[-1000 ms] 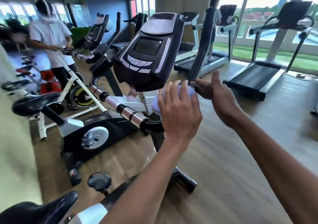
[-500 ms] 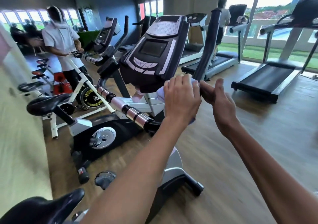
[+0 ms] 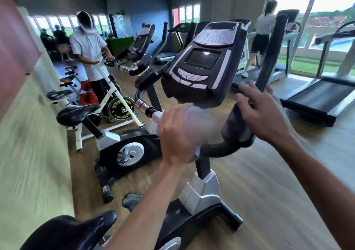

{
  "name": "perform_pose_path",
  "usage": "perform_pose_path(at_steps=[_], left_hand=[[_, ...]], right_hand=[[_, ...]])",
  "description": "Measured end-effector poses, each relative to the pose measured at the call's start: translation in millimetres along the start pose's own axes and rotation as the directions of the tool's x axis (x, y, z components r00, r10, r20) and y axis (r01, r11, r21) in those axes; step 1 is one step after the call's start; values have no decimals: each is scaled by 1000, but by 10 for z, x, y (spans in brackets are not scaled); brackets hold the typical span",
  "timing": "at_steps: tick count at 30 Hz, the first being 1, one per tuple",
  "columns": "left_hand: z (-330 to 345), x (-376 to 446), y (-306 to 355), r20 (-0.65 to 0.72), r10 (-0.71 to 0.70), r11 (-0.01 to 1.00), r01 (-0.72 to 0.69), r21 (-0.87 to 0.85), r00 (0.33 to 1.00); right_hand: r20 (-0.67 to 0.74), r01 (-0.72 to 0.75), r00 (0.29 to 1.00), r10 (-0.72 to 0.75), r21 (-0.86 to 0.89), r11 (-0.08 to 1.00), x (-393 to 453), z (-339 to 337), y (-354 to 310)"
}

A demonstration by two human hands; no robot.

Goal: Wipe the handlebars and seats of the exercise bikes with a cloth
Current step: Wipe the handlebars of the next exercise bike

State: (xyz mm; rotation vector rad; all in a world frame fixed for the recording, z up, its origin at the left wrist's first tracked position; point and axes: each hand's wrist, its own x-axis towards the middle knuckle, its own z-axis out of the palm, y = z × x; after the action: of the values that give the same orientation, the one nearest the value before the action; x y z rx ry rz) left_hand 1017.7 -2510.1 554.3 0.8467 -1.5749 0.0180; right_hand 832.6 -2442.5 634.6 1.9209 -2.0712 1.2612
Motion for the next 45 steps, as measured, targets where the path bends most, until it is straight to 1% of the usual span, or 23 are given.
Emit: perform_pose_path(at_steps=[1,3,5,7,8,10,13,14,16,18,20,22,24,26,28,31,33,35,37,39,41,43,45], left_hand=[[8,-49,-112,0,-32,998,32,48,999],[117,-282,-211,146,40,988,-61,139,988],[181,-417,-355,296,224,961,-261,91,929],[171,-166,-725,358,354,927,-374,-13,864],[169,1,-912,384,356,926,-376,-24,852],[179,274,-1226,408,258,954,-299,38,876],[286,171,-1109,327,90,991,-117,63,941],[298,55,-908,299,64,997,-74,22,952],[243,-168,-527,285,143,983,-103,-152,948],[180,-255,-409,299,320,928,-233,-292,899],[193,-78,-615,331,445,881,-340,-330,832],[256,183,-922,390,382,920,-304,-248,838],[269,331,-1114,409,201,978,-162,-130,890],[242,225,-980,377,97,990,-52,-128,921],[171,28,-738,317,182,964,-105,-246,931],[3,29,-717,241,351,878,-230,-419,905],[-17,251,-885,181,291,903,-207,-377,939],[50,514,-1131,241,176,966,-120,-230,955],[135,682,-1375,466,78,997,-79,-17,881],[106,622,-1550,588,73,985,-150,84,806],[23,501,-1600,589,132,980,-196,45,797],[1,432,-1617,603,160,977,-213,17,781],[112,503,-1641,644,116,987,-159,9,756]], right_hand=[[13,-9,1000,10,-81,997,57,90,-57],[57,-32,997,54,-330,943,134,303,-74],[94,-61,986,136,-557,828,171,451,-12],[79,-93,981,177,-612,785,168,507,17],[67,-100,981,179,-619,779,153,507,18],[63,-95,981,182,-664,742,128,530,-11],[41,-120,975,220,-732,671,153,572,-34],[36,-129,973,228,-737,663,161,585,-40],[19,-142,973,230,-735,663,173,586,-35],[11,-142,976,219,-731,667,166,573,-20],[10,-139,976,216,-737,661,128,574,-9],[2,-152,974,228,-739,657,80,594,-19],[-24,-184,969,248,-738,649,27,635,-33],[-65,-206,969,239,-747,632,-21,666,-25],[-76,-205,972,224,-741,639,-57,655,-18],[-88,-236,966,243,-681,694,-113,662,-62],[-101,-239,969,224,-594,768,-117,754,-188],[-143,-151,985,96,-457,876,-104,910,-370],[-188,18,978,-88,-349,937,-85,1105,-539],[-167,124,968,-185,-324,938,-127,1333,-613],[-22,91,994,-107,-374,923,-158,1524,-620],[130,67,991,-1,-507,859,-189,1657,-578],[183,64,982,44,-545,836,-178,1695,-567]])
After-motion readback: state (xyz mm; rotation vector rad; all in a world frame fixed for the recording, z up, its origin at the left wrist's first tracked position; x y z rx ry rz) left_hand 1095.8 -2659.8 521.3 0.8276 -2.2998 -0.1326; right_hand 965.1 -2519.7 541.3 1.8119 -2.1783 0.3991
